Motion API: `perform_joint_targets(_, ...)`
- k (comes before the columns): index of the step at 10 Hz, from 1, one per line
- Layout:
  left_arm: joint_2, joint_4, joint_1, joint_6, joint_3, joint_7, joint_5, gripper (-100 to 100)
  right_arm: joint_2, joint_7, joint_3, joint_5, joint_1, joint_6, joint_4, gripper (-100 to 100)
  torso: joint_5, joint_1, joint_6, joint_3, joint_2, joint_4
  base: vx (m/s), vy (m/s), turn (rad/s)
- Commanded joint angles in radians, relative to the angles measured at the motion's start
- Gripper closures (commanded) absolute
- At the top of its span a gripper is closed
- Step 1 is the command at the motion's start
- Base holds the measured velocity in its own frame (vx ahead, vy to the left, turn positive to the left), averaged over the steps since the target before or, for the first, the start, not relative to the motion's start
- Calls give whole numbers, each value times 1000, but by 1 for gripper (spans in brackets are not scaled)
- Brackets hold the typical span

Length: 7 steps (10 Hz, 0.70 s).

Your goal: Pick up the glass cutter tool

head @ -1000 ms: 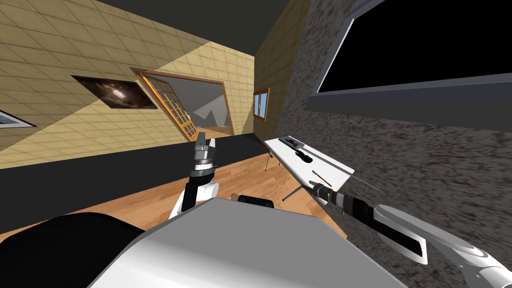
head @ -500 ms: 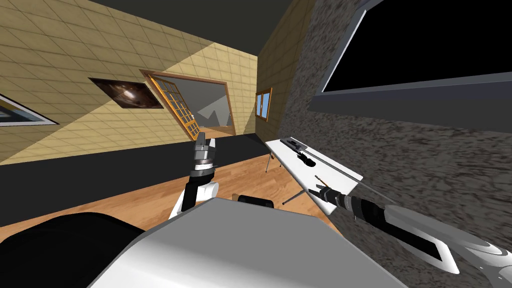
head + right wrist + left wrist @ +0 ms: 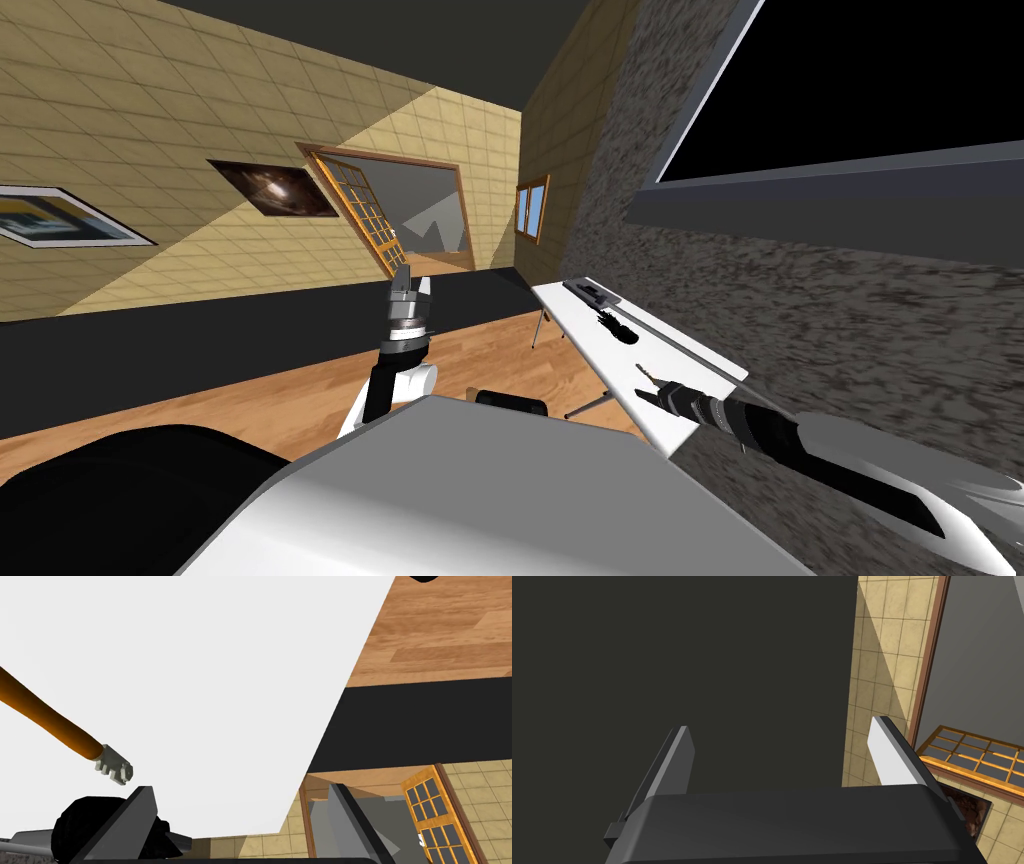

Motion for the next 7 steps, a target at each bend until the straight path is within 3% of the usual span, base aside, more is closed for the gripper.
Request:
perform_joint_targets(1, 0, 0, 0, 0, 0, 0, 0, 0, -48, -7, 15, -3, 16, 6, 16, -100, 0, 0, 0, 0, 0, 0, 48, -46, 89)
perform_joint_targets(2, 0, 0, 0, 0, 0, 0, 0, 0, -48, -7, 15, -3, 16, 6, 16, -100, 0, 0, 0, 0, 0, 0, 48, -44, 45)
perform_joint_targets(7, 0, 0, 0, 0, 0, 0, 0, 0, -144, -33, 123, 0, 55, 10, 72, -100, 0, 0, 0, -1, -3, -1, 79, -60, 91)
